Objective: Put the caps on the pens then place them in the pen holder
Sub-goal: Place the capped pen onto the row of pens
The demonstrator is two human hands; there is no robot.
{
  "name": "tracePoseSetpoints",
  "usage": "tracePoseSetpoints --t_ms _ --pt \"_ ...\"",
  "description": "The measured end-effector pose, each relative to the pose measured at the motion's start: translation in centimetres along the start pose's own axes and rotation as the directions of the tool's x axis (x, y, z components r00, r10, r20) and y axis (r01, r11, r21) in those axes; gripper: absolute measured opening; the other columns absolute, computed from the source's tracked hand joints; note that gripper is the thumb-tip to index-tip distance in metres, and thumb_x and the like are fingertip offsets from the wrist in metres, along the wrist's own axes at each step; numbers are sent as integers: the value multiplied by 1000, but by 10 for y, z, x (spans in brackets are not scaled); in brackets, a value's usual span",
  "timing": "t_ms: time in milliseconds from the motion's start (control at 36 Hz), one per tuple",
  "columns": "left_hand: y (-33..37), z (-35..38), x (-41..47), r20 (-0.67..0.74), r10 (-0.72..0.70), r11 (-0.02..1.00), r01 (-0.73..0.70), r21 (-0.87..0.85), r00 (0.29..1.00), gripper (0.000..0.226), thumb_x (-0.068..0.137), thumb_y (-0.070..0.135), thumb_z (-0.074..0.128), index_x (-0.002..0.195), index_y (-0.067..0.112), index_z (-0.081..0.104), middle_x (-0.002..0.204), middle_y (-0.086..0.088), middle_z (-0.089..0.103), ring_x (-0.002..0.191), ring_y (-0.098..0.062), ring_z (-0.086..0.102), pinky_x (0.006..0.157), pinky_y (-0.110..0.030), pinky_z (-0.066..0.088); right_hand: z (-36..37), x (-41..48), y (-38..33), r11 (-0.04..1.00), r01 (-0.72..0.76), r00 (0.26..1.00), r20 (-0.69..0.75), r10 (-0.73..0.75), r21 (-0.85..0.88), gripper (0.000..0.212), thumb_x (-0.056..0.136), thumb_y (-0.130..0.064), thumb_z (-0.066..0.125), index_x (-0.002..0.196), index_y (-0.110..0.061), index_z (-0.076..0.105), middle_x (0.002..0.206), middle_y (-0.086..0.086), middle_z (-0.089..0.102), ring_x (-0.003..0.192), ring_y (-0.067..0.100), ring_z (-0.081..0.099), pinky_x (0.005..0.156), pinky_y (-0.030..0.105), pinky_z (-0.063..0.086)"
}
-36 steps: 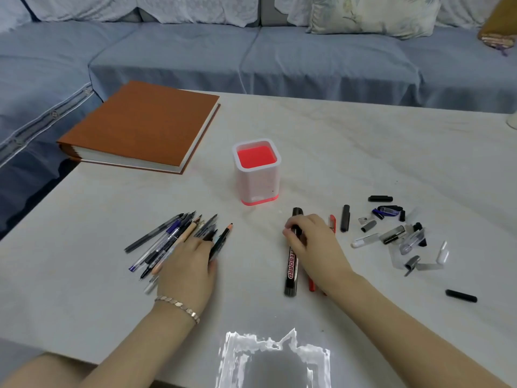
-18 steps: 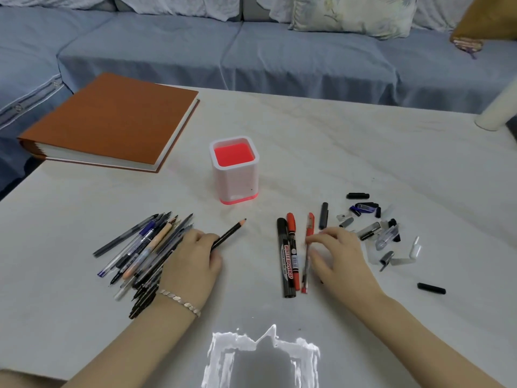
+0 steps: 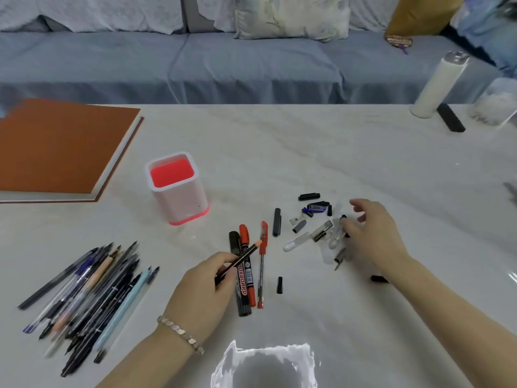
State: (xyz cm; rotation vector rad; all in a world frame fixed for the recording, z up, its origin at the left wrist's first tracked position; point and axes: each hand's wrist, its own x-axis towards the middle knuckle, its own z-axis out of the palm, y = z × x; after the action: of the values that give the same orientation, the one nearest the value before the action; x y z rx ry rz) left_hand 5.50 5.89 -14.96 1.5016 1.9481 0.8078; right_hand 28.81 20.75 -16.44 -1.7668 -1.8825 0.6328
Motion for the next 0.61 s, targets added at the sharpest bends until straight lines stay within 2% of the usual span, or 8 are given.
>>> tracePoseSetpoints --t_ms 83,139,194,278,389,472,556,611 --pt "2 0 0 14 -11 1000 11 8 1000 24 89 20 50 85 44 50 70 13 63 66 -7 57 59 -14 43 8 16 -3 1000 -25 999 22 24 16 45 87 -21 55 130 -13 45 125 9 50 113 26 49 92 34 39" --pt "2 -1 1 15 -9 1000 9 12 1000 24 88 20 50 85 44 50 69 13 63 68 0 55 57 -11 42 14 22 -4 999 -31 999 19 30 29 43 87 -21 56 128 -12 47 124 9 53 111 26 51 93 35 40" --pt "3 -1 1 20 -12 1000 12 11 1000 23 88 19 50 86 42 51 68 14 62 66 7 54 58 -8 41 19 26 -6 998 -33 999 0 33 50 33 88 -19 54 120 -11 55 118 9 58 103 24 54 87 31 41" --pt "4 -1 1 15 -14 1000 14 6 1000 21 88 18 50 88 39 53 67 14 62 62 8 53 57 -7 41 20 25 -8 993 -23 999 -31 27 119 23 88 -14 53 109 -10 63 105 7 65 88 16 53 78 22 36" --pt "6 0 3 13 -28 1000 28 -1 1000 19 89 19 50 91 37 54 73 10 65 63 -5 58 53 -11 43 13 17 -5 981 -2 1000 -30 7 192 23 90 -9 47 103 -12 66 100 2 63 90 13 52 78 18 34" --pt "6 1 3 19 -26 1000 26 -9 999 22 89 18 50 87 40 52 74 6 67 70 -15 62 63 -23 48 7 11 1 984 25 999 -39 -18 175 27 91 -7 41 103 -14 65 99 2 61 89 15 52 79 22 34" --pt "5 3 2 24 -32 999 32 -11 999 21 88 18 51 88 38 55 74 7 67 70 -13 62 63 -19 47 1 7 6 993 57 998 -28 -55 103 28 91 -6 38 102 -15 63 93 5 57 77 14 50 71 19 30" --pt "4 4 2 26 -41 999 42 -19 999 22 88 18 51 87 40 54 74 8 67 71 -13 62 63 -19 47 -1 7 9 997 72 997 25 -72 5 29 92 -7 37 104 -15 62 93 3 52 78 14 46 67 18 26"
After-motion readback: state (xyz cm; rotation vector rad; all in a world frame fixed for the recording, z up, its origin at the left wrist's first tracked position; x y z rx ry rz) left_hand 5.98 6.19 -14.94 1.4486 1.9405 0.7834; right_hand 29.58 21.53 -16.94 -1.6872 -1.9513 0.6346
